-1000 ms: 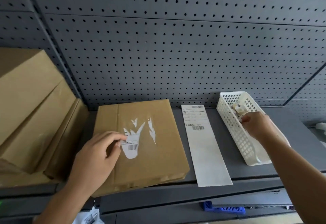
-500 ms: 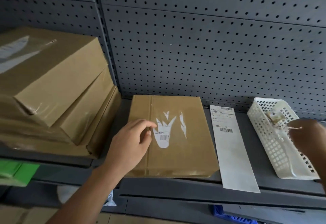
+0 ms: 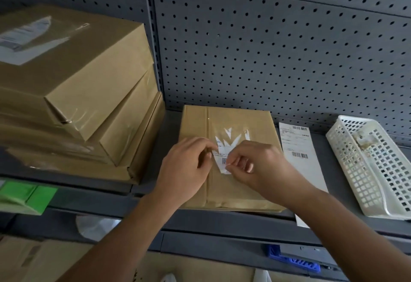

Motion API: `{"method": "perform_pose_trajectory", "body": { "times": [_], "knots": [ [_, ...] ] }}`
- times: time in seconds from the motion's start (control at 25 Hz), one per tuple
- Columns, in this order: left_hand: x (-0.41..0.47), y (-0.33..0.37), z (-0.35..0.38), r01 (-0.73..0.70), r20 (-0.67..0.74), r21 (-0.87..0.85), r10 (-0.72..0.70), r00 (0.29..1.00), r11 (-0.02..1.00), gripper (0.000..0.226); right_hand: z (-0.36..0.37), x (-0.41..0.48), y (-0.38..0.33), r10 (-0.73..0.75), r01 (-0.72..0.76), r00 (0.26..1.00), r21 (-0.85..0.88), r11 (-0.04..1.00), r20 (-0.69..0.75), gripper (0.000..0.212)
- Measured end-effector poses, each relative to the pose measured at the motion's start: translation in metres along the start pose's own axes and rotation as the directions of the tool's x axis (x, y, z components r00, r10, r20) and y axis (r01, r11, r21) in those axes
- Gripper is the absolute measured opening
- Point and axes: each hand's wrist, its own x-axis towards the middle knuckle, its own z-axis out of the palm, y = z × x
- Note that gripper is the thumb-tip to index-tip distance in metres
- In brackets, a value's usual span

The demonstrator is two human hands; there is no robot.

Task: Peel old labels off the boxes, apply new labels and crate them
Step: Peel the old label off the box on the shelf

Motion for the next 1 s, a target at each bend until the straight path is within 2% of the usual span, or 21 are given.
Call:
{"method": "perform_pose_trajectory", "body": {
  "times": [0.32,0.48,0.8,1.0],
  "knots": [
    [-0.001,-0.004,0.000,-0.008,-0.007,-0.014,0.008,1.000,1.000,0.016,0.014,0.009,0.004,0.015,-0.016,0.997,0.015,1.000,0.081,0.014],
    [-0.001,-0.006,-0.001,-0.001,-0.004,0.000,0.001,1.000,1.000,0.015,0.013,0.010,0.001,0.020,-0.016,0.994,-0.038,0.999,0.108,0.013],
    [-0.001,-0.004,0.001,0.005,0.010,0.034,-0.006,1.000,0.999,0.015,0.006,0.020,0.000,0.157,-0.158,0.972,-0.009,0.987,0.174,0.009],
    [-0.001,-0.004,0.000,0.012,-0.009,0.046,-0.012,1.000,0.999,0.018,0.008,0.021,-0.001,0.132,-0.129,0.974,-0.026,0.991,0.183,0.010]
  ]
}}
